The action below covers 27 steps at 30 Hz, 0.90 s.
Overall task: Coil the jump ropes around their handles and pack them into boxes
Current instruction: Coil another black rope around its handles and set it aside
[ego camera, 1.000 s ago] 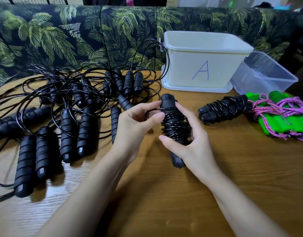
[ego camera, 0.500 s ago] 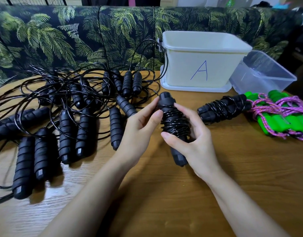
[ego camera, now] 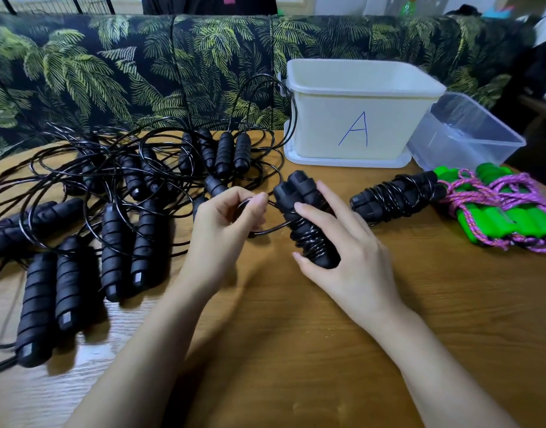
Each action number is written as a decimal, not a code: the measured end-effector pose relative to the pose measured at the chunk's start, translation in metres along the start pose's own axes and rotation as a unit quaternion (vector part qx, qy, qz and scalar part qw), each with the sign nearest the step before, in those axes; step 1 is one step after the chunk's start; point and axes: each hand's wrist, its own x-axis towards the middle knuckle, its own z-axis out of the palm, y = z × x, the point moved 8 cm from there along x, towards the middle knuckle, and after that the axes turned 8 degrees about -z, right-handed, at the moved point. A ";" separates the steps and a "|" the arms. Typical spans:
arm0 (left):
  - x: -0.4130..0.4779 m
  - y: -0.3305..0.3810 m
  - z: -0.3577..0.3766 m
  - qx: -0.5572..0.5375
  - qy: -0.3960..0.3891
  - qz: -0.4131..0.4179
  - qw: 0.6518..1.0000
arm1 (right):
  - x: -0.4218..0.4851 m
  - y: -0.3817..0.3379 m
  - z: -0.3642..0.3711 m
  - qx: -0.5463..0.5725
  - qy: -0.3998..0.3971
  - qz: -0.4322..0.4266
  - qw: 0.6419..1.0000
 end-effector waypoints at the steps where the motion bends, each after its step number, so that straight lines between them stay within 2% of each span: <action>1: 0.001 -0.001 0.000 -0.005 -0.005 -0.003 1.000 | 0.001 -0.004 0.001 -0.010 -0.009 -0.019 1.000; 7: -0.002 0.014 -0.004 0.023 -0.024 0.029 0.999 | -0.001 -0.022 0.008 -0.020 -0.055 -0.145 0.988; 9: -0.001 0.013 -0.005 0.008 -0.039 0.010 0.999 | -0.003 -0.024 0.009 -0.010 -0.058 -0.165 0.985; 12: 0.004 -0.004 -0.004 -0.108 -0.073 -0.075 0.989 | -0.004 -0.028 0.006 -0.011 -0.034 -0.173 0.984; 17: -0.010 -0.027 0.028 -0.289 -0.120 -0.273 0.910 | -0.003 -0.032 -0.001 0.004 0.023 -0.160 0.987; 19: -0.017 -0.030 0.040 -0.328 -0.118 -0.296 0.889 | -0.002 -0.028 -0.004 0.008 0.038 -0.135 0.990; 20: -0.017 -0.030 0.041 -0.324 -0.106 -0.282 0.897 | -0.001 -0.024 -0.005 0.003 0.046 -0.117 0.992; 22: -0.015 -0.025 0.038 -0.260 -0.061 -0.208 0.941 | -0.001 -0.017 -0.005 -0.005 0.052 -0.070 0.996; 25: -0.016 -0.010 0.028 -0.072 0.024 -0.052 0.996 | -0.001 -0.008 -0.001 0.022 0.046 -0.001 0.999; 27: -0.022 0.008 0.026 0.118 0.061 0.089 0.987 | 0.002 0.001 0.000 0.055 0.047 0.044 0.996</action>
